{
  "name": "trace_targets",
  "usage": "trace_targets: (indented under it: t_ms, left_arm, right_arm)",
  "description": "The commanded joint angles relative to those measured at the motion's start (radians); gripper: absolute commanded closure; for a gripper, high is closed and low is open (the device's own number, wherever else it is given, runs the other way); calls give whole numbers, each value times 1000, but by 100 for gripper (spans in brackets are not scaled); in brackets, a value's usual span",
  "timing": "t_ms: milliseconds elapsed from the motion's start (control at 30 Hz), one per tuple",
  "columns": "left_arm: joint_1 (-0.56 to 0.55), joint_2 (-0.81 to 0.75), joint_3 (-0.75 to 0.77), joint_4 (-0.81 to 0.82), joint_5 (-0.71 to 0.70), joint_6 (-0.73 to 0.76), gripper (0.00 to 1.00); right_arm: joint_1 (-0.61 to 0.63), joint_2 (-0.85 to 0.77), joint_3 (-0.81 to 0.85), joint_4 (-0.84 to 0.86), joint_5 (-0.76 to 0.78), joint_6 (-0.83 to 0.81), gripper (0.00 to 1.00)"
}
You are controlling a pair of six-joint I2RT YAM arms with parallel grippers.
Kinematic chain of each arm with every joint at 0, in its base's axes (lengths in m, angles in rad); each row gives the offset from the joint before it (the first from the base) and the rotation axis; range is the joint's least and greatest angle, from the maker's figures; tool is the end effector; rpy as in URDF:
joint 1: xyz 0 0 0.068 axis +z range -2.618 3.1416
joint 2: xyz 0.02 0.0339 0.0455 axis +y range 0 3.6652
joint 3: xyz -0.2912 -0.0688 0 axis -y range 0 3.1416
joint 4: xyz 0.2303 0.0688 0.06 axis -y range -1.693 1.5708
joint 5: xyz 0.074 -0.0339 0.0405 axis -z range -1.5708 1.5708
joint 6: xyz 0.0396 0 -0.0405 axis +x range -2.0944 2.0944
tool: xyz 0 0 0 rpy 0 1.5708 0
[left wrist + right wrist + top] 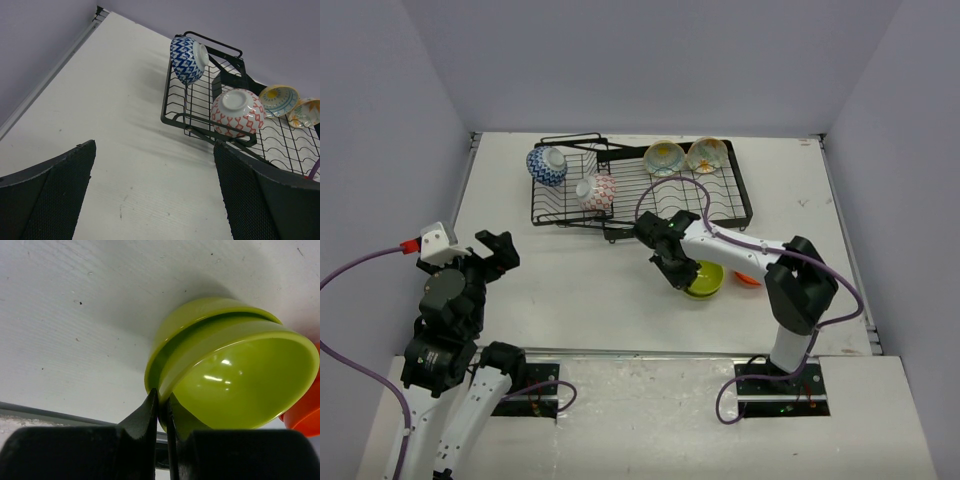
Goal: Unload the bowls from the dish rack
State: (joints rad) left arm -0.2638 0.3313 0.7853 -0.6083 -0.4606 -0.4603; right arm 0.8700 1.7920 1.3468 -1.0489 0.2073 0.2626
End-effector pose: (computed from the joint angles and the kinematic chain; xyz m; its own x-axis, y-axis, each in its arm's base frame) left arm 0.0369 0.0083 0.3463 -0.0483 -0.3991 -0.9156 -0.2365 0.8952 -0.3777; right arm 0.2166 0.2441 0.2402 -0.8124 -0.5690 -0.1273 -0.5456 0.8189 -0.1783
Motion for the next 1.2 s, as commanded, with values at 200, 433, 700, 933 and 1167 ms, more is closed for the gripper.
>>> trace_targets:
  t_ms: [200, 433, 700, 933, 1167]
  left_arm:
    - [6, 9, -4, 28, -18, 14, 0]
    - [6, 11, -4, 28, -16, 14, 0]
    - [6, 17, -4, 30, -15, 14, 0]
    - [6, 48, -3, 24, -26, 9, 0]
    - [50, 110, 26, -34, -161, -47, 0]
  right_arm:
    - [-14, 0, -18, 49, -22, -23, 77]
    - [-12, -48, 2, 10, 14, -2, 54]
    - [-14, -247, 41, -30, 67, -11, 23]
    - [-97, -404, 38, 202, 87, 1, 1]
    - [-394, -613, -184, 679, -230, 254, 1]
